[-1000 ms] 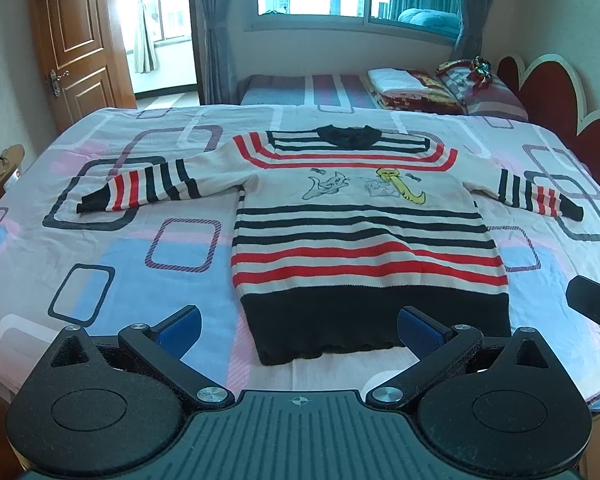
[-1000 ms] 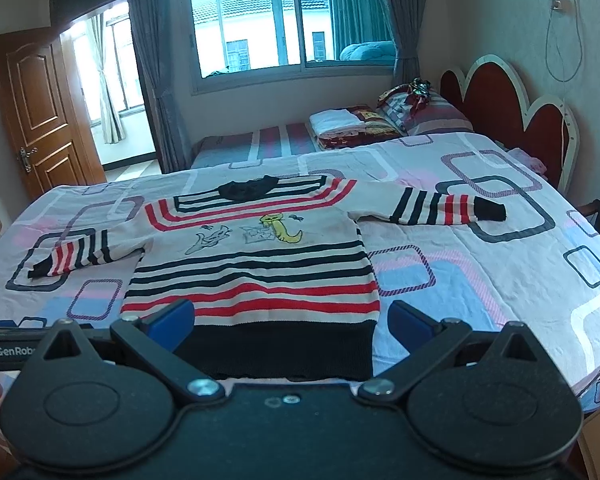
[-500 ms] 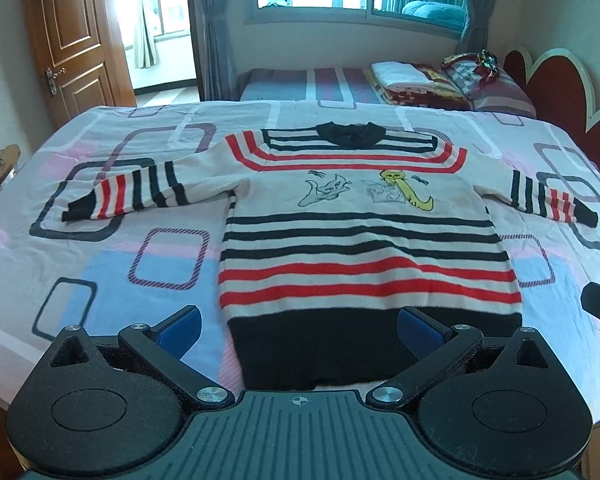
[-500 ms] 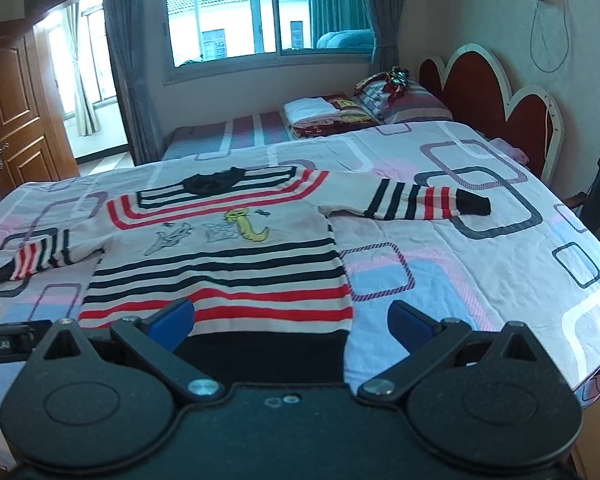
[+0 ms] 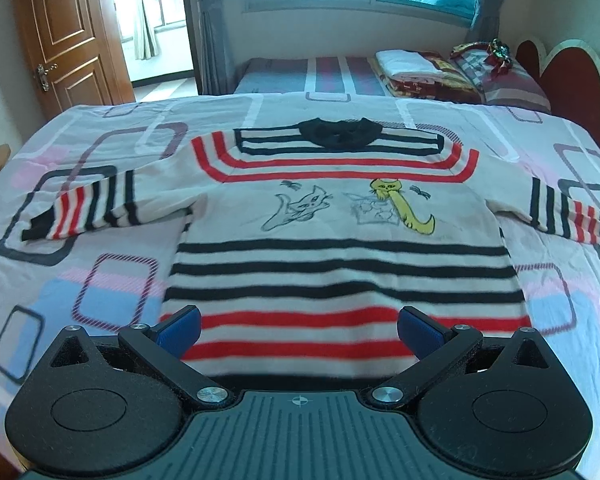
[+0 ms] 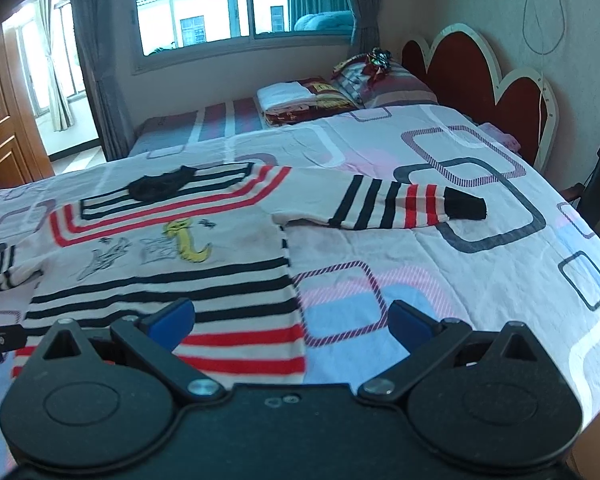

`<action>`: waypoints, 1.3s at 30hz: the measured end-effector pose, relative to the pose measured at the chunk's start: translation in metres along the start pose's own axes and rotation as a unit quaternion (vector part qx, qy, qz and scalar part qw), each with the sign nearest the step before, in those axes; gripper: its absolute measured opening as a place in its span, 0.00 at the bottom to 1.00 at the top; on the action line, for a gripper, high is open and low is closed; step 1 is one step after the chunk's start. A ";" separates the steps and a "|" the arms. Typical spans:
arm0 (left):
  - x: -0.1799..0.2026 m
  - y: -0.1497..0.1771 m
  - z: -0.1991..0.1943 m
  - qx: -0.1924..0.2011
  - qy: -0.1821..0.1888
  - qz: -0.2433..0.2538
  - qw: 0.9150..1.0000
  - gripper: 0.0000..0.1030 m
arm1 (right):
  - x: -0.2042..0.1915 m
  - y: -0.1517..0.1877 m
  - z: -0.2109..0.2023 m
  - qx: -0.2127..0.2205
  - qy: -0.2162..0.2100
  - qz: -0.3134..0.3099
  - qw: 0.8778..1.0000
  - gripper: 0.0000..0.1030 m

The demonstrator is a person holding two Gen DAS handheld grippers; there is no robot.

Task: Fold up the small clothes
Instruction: 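Move the right tool to the black cuff of the nearest sleeve, then close the right tool on the black sleeve cuff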

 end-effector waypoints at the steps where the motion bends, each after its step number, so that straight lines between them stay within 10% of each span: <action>1: 0.005 -0.003 0.007 -0.002 -0.001 0.000 1.000 1.00 | 0.005 -0.002 0.008 -0.003 0.001 0.002 1.000 0.99; 20: 0.109 -0.046 0.145 -0.017 -0.010 0.022 1.000 1.00 | 0.143 -0.026 0.165 -0.040 0.048 0.077 0.995 0.96; 39: 0.112 -0.072 0.206 -0.019 -0.064 0.014 0.998 1.00 | 0.232 -0.037 0.262 -0.080 0.075 0.178 0.978 0.83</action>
Point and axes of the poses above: each gripper's, at about its wrist camera, not at the fingertips, and z roughly the way its jaws point, x to its right, y to its underside, the point moved 5 cm from there along z, roughly the way its jaws point, and after that the axes turned 7 degrees about -z, right-handed, at the moved point
